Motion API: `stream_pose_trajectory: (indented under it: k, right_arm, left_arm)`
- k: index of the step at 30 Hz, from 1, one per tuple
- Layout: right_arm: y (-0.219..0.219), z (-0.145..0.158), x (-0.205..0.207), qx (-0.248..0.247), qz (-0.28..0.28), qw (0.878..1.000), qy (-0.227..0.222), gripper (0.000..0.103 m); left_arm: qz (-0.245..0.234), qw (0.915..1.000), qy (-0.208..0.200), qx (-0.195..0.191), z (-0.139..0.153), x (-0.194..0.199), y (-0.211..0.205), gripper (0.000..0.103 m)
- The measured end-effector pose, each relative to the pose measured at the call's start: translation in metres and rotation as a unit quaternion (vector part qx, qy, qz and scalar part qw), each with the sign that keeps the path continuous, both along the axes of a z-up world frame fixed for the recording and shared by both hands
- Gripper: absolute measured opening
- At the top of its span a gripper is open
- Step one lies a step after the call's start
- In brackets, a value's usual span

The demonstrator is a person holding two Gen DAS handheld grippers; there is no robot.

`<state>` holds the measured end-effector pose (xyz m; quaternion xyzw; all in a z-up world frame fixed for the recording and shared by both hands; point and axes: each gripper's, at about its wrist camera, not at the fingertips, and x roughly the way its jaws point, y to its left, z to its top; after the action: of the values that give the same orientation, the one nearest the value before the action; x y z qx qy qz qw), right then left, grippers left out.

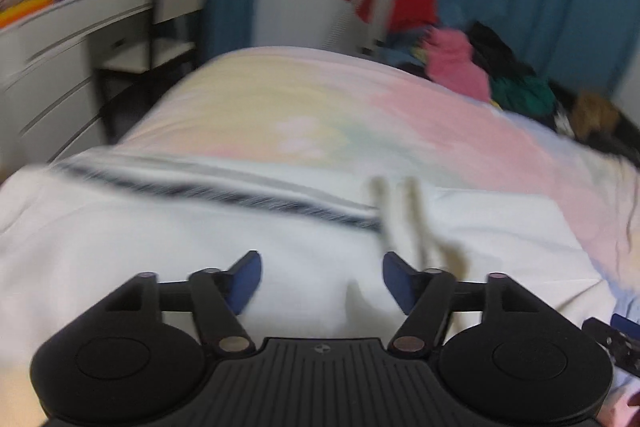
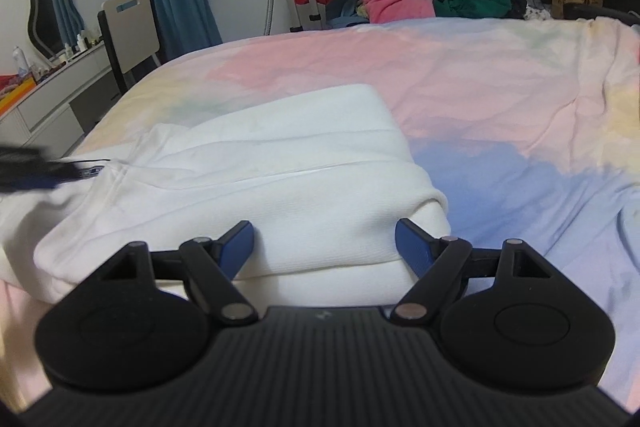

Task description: Fold clothes

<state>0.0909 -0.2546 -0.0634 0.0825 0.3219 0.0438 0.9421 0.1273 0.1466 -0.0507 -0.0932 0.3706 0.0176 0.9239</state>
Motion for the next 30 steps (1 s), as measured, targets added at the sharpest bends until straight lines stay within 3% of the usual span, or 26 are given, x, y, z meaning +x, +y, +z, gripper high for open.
stream_pose_trajectory:
  k: [4, 8, 10, 14, 15, 18, 22, 25, 27, 30]
  right_arm:
    - [0.001, 0.005, -0.005, -0.010, -0.008, 1.000, -0.006, 0.080]
    - [0.005, 0.010, -0.011, -0.024, -0.015, 0.999, -0.018, 0.080]
    - [0.007, 0.014, -0.014, -0.034, -0.022, 0.999, -0.027, 0.080]
    - [0.014, 0.019, -0.022, -0.043, -0.034, 0.997, -0.046, 0.080]
    - [0.015, 0.020, -0.024, -0.044, -0.036, 0.997, -0.050, 0.080]
    - [0.024, 0.023, -0.029, -0.053, -0.033, 0.996, -0.067, 0.080]
    - [0.042, 0.025, -0.031, -0.063, -0.006, 0.993, -0.097, 0.080]
    - [0.056, 0.022, -0.028, -0.070, 0.030, 0.991, -0.113, 0.080]
    - [0.064, 0.011, -0.019, -0.069, 0.052, 0.992, -0.097, 0.080]
    - [0.069, -0.014, 0.001, -0.053, 0.072, 0.996, -0.030, 0.080]
  left_arm:
    - [0.074, 0.9963, -0.001, -0.044, 0.008, -0.049, 0.060, 0.081]
    - [0.142, 0.9818, -0.007, -0.125, 0.003, -0.089, 0.118, 0.084]
    - [0.184, 0.9647, 0.006, -0.188, -0.011, -0.102, 0.143, 0.084]
    - [0.276, 0.9008, 0.002, -0.335, -0.041, -0.119, 0.190, 0.083]
    - [0.278, 0.8949, 0.002, -0.349, -0.046, -0.116, 0.196, 0.083]
    - [0.285, 0.8956, 0.004, -0.341, -0.054, -0.103, 0.209, 0.081]
    - [0.313, 0.8779, -0.022, -0.362, -0.065, -0.093, 0.229, 0.076]
    - [0.329, 0.8755, -0.028, -0.353, -0.068, -0.085, 0.232, 0.065]
    - [0.333, 0.8795, -0.031, -0.339, -0.066, -0.078, 0.231, 0.057]
    - [0.331, 0.8912, -0.037, -0.308, -0.057, -0.065, 0.225, 0.038]
